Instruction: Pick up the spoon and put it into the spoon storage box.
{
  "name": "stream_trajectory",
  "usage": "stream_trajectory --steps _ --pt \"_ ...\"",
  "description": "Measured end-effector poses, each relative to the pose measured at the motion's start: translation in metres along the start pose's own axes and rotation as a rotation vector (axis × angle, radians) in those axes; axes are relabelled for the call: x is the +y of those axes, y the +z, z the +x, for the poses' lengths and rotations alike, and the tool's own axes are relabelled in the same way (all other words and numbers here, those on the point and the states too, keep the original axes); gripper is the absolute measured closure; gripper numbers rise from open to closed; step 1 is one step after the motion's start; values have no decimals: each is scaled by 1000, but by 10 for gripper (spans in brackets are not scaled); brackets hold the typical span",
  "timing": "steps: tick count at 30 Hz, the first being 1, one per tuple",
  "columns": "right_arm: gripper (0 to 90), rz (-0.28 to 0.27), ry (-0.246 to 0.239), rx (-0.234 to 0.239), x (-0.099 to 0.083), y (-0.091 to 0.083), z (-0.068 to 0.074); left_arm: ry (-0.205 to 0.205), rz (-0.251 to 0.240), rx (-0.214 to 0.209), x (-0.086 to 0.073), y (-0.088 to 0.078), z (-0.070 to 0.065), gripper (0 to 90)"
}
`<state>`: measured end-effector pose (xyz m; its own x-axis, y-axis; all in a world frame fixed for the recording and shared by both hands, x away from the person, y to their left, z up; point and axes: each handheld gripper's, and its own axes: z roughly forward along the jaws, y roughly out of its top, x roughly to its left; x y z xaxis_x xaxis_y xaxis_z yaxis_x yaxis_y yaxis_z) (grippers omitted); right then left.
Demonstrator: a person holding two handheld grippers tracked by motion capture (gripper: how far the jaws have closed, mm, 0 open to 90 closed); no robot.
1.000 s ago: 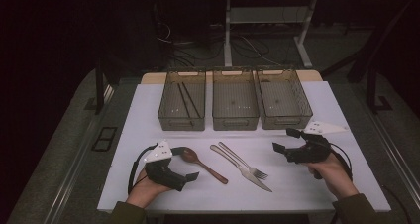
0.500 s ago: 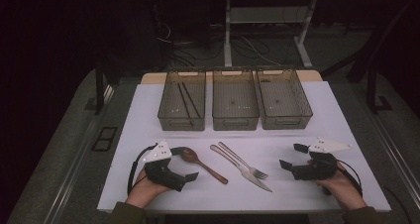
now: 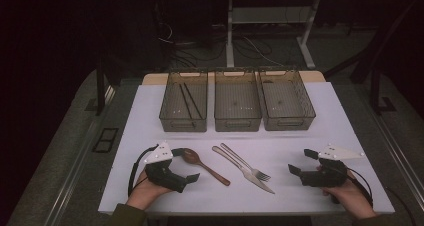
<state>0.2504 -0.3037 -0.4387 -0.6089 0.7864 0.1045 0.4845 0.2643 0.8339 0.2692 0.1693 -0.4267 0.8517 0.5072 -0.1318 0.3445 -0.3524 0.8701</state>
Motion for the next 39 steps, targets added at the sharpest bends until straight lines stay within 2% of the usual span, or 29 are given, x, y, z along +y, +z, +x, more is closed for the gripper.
stream_trajectory --steps 4,11,15,17,19,23,26,29,35,36,39 --pt "137 20 -11 12 -1 1 2 6 15 15 2 3 2 31" --pt "137 24 -18 21 -1 1 3 10 26 30 9 9 8 164" --pt "138 27 -18 20 -1 1 2 10 37 47 14 14 15 267" --pt "138 24 -20 20 -1 1 2 10 43 45 17 16 20 352" --pt "138 26 -16 19 -1 1 3 7 52 62 19 18 25 404" --pt "138 27 -15 18 -1 1 2 -5 96 96 22 25 37 558" --pt "138 30 -11 16 -1 2 2 -14 130 99 23 32 45 655" --pt "138 34 -11 15 -1 1 2 -6 166 104 26 39 49 732" --pt "138 34 -10 14 -1 1 1 9 248 118 27 51 55 855" --pt "138 34 -9 15 -1 1 1 -5 258 121 27 52 55 874" --pt "138 35 -7 16 -1 1 1 -1 281 125 27 56 56 885"
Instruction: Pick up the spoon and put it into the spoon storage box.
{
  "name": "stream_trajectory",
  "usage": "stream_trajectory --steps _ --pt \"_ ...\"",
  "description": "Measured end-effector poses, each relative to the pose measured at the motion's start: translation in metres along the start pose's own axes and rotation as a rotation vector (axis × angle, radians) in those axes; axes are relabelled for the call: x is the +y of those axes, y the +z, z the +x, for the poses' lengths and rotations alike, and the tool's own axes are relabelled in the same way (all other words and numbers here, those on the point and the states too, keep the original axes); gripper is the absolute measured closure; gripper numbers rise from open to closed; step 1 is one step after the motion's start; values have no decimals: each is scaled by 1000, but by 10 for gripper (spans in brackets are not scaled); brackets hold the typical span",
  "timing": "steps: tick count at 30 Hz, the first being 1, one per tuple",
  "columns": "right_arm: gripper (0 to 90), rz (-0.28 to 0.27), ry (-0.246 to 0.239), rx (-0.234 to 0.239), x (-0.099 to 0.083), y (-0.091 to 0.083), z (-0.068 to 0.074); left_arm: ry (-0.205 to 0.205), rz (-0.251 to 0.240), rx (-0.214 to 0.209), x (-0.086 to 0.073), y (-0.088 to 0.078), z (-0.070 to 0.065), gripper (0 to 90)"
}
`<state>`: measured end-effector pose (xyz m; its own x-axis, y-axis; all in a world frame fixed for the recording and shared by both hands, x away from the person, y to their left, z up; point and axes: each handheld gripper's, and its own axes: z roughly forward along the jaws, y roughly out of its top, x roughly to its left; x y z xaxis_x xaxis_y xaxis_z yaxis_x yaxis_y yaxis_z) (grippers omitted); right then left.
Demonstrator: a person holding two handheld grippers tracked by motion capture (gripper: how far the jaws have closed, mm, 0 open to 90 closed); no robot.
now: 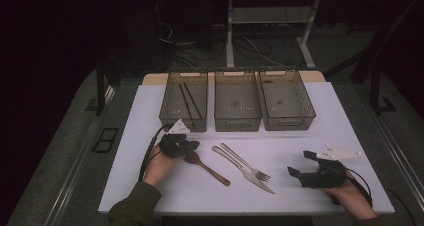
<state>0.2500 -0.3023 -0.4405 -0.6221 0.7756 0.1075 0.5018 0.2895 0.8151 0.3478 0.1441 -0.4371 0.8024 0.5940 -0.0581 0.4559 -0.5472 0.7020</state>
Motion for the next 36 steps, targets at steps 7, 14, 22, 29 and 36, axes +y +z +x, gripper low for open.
stream_trajectory --steps 7,14,22,29,36 --pt "138 0 1 2 0 0 1 17 56 32 -1 3 0 886" --pt "139 -2 1 0 0 0 0 26 72 37 -2 1 2 886" --pt "139 -4 -4 0 0 -1 0 34 92 33 -4 -4 2 886" --pt "139 -5 0 -1 0 -1 0 40 107 29 -11 -11 -2 887" --pt "139 -2 0 0 0 -1 0 41 112 23 -19 -19 -10 887"
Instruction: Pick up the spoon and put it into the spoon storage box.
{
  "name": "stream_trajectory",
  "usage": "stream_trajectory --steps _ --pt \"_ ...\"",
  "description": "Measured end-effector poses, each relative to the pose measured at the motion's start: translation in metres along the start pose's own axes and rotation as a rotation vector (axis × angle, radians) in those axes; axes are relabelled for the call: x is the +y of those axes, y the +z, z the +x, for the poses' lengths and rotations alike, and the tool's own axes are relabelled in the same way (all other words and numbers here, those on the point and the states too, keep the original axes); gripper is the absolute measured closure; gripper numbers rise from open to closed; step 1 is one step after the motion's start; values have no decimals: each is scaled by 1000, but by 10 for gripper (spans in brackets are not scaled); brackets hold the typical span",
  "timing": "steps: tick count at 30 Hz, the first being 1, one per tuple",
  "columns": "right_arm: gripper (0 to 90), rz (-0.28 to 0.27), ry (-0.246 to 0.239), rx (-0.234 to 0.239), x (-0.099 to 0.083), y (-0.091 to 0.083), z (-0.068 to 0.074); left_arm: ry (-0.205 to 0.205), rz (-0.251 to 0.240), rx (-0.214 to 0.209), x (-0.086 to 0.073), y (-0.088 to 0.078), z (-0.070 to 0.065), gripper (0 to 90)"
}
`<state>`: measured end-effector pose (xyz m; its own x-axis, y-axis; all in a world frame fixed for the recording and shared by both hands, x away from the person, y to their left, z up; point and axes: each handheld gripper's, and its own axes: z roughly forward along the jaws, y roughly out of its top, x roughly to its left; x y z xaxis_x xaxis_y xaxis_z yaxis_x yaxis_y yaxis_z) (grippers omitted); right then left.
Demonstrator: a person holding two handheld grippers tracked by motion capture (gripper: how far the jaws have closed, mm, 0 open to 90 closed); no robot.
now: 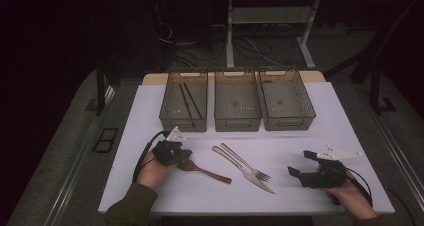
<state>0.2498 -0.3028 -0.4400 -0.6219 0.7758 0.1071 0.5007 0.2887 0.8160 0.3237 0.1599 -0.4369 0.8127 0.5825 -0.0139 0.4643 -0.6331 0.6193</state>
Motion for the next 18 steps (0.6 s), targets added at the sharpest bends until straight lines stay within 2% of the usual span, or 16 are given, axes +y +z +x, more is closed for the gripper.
stream_trajectory --steps 4,7,8,12,14,16,17,18 --pt "139 1 0 2 0 1 0 5 8 -3 -5 -5 -2 887" --pt "139 7 -2 4 0 2 2 -13 5 -9 -10 -9 -4 887" --pt "139 6 -6 8 -1 3 2 1 12 -8 -11 -10 -4 887" --pt "138 4 -19 22 0 6 4 -22 6 -15 -19 -14 -9 887" --pt "139 -5 -14 30 0 8 5 -5 13 -12 -21 -17 -10 887" --pt "138 -9 -16 30 1 12 5 -12 10 -15 -24 -19 -11 887" --pt "138 -10 -20 30 2 13 5 -28 6 -16 -25 -20 -13 887" --pt "138 -15 -26 29 3 15 6 -10 12 -17 -25 -20 -12 887"
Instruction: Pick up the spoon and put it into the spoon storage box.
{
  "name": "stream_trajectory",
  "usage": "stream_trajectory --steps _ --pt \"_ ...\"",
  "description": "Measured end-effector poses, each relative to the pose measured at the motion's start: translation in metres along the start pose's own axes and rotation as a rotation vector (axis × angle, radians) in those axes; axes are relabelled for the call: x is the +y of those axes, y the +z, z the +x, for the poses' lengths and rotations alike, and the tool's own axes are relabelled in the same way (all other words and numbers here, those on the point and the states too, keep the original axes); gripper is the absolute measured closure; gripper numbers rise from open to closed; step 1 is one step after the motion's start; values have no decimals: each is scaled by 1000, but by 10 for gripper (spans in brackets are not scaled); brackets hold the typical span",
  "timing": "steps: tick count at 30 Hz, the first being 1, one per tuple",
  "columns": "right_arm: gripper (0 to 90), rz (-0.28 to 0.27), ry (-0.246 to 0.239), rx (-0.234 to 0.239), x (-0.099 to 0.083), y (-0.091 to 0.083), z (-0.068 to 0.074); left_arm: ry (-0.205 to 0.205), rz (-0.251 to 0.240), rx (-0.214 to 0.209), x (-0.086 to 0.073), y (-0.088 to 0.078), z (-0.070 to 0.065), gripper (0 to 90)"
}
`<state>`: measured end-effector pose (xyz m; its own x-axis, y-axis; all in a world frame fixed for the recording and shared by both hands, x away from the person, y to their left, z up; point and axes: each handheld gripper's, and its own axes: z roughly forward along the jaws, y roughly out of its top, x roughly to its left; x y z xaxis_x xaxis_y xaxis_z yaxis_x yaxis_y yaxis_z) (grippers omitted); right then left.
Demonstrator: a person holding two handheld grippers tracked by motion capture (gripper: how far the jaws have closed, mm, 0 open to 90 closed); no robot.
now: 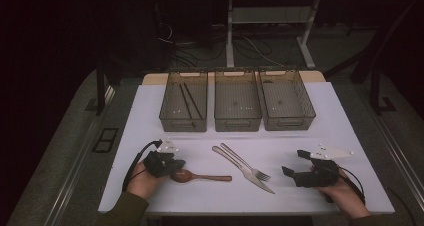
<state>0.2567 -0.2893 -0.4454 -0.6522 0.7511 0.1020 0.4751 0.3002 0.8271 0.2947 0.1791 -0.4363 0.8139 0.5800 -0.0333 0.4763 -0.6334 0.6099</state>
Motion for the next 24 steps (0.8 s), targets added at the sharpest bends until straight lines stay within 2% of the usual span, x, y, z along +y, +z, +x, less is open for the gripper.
stream_trajectory --steps 5,6,11,16,18,21,24 --pt "138 -6 -11 -6 3 4 -1 -17 -17 1 -3 -4 -3 886" --pt "138 -6 -14 -7 3 5 -1 -12 -26 3 -3 -6 -2 885" --pt "138 -3 -12 -9 2 4 -1 -43 -93 6 -2 -14 1 822" --pt "138 -1 -15 -7 2 4 0 -78 -186 -35 -3 -26 3 665" --pt "138 0 -18 -7 2 5 0 -81 -200 -70 -5 -28 2 571" --pt "138 2 -17 -11 2 5 0 -70 -200 -89 -6 -26 -3 470" --pt "138 9 -17 -15 1 5 0 -61 -195 -104 -8 -25 -8 417"
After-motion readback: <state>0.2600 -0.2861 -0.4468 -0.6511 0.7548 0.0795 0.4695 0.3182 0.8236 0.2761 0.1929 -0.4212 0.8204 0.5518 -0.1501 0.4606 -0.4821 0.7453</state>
